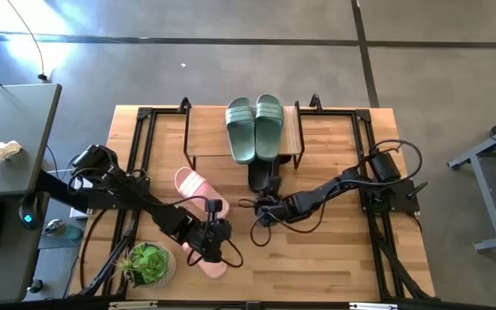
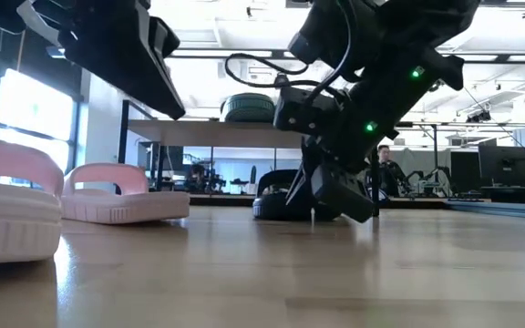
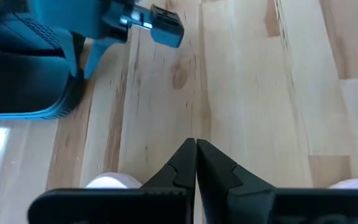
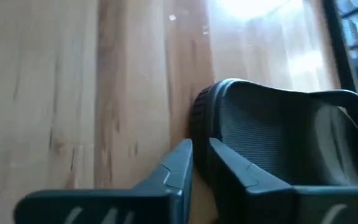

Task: Pick and place slides into the shelf
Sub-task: Adjust the black slippers under the shelf

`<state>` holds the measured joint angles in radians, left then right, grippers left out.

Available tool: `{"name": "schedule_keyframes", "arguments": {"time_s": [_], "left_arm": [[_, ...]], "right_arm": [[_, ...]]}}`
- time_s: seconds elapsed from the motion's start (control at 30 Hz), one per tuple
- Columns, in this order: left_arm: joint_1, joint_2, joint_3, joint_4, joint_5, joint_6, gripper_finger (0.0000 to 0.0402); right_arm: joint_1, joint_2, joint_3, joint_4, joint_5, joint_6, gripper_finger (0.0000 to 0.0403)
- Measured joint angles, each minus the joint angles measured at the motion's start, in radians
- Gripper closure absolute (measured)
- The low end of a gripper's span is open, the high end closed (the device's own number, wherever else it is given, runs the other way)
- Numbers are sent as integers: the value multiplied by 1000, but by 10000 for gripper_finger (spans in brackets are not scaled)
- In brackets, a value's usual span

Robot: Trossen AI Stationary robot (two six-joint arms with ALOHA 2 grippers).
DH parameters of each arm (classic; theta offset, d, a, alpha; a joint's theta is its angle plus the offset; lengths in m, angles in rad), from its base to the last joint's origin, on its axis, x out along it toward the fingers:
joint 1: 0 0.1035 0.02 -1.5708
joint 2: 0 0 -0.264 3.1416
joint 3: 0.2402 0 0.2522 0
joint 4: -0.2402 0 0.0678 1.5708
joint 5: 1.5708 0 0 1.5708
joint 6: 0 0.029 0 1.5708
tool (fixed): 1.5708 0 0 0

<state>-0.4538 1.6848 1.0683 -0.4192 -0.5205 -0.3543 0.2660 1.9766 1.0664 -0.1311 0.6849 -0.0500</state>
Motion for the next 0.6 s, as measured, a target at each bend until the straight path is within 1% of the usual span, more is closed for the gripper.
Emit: {"name": "schedule_keyframes", "arguments": {"time_s": [0.1, 0.17, 0.23, 0.43, 0.53, 0.6], "left_arm": [[2, 0, 0, -1, 0, -14, 399], [2, 0, 0, 3, -4, -17, 399], [0, 0, 0, 3, -16, -17, 399], [0, 0, 0, -4, -20, -13, 399], [-6, -1, 0, -7, -23, 16, 399], [-7, -9, 0, -19, -22, 35, 399]], "right_arm": [[-12, 0, -1, -19, -67, -35, 374], [-14, 0, -1, -30, -78, -39, 374], [-14, 0, -1, -58, -77, -42, 372], [20, 0, 8, -54, -89, -22, 357], [50, 0, 39, -52, -86, -57, 345], [65, 0, 61, -54, -64, -82, 334]]}}
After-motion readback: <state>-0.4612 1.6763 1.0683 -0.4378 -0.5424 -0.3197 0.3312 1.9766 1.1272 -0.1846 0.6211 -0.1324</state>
